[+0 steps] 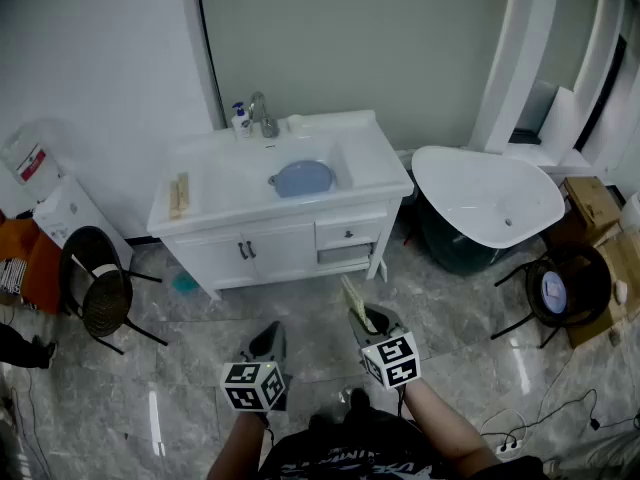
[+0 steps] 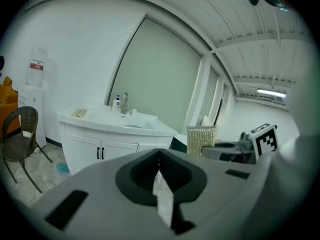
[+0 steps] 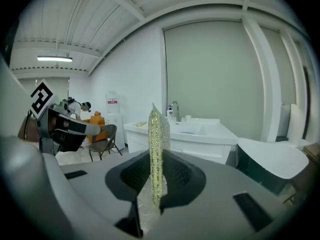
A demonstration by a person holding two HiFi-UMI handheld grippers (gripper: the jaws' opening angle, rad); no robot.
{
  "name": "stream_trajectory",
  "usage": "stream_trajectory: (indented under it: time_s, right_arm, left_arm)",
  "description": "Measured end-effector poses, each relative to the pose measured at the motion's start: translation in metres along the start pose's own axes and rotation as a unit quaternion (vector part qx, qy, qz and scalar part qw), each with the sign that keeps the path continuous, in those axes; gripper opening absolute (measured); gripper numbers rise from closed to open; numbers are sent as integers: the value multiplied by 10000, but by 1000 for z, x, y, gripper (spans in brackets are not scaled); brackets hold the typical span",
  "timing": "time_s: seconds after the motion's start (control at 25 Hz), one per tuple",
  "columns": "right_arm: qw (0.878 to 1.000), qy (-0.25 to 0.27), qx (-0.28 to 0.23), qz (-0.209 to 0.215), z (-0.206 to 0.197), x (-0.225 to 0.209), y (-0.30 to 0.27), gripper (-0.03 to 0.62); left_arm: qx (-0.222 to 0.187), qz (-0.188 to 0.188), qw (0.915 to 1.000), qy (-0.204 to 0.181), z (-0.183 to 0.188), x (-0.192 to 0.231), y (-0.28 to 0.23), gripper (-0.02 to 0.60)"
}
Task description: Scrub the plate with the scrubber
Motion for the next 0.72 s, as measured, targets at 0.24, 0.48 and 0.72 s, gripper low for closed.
stream_trajectory:
  time_s: [0.24,0.48,0.72]
  right_arm:
    - [9999,96,-66,-35,4,8,5,71]
    - [10000,40,8,-71,-1,16,9,71]
    - [9999,-115,55,-79,-2,25,9,71]
  left_arm:
    - [-108,20,9999,32,0,3,9,18]
    - [-90,-23,9996,279,-4,8,16,18]
    - [-88,-5,9994,336,-4,16,21,18]
Point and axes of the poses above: the fingertips, and each gripper's own axes: y backward along the fingers, x to its left, z out of its top, the point moved 3 cm from there along y, backward along the fingers, and after that the axes turned 4 degrees about y, right-handed, at the moved point
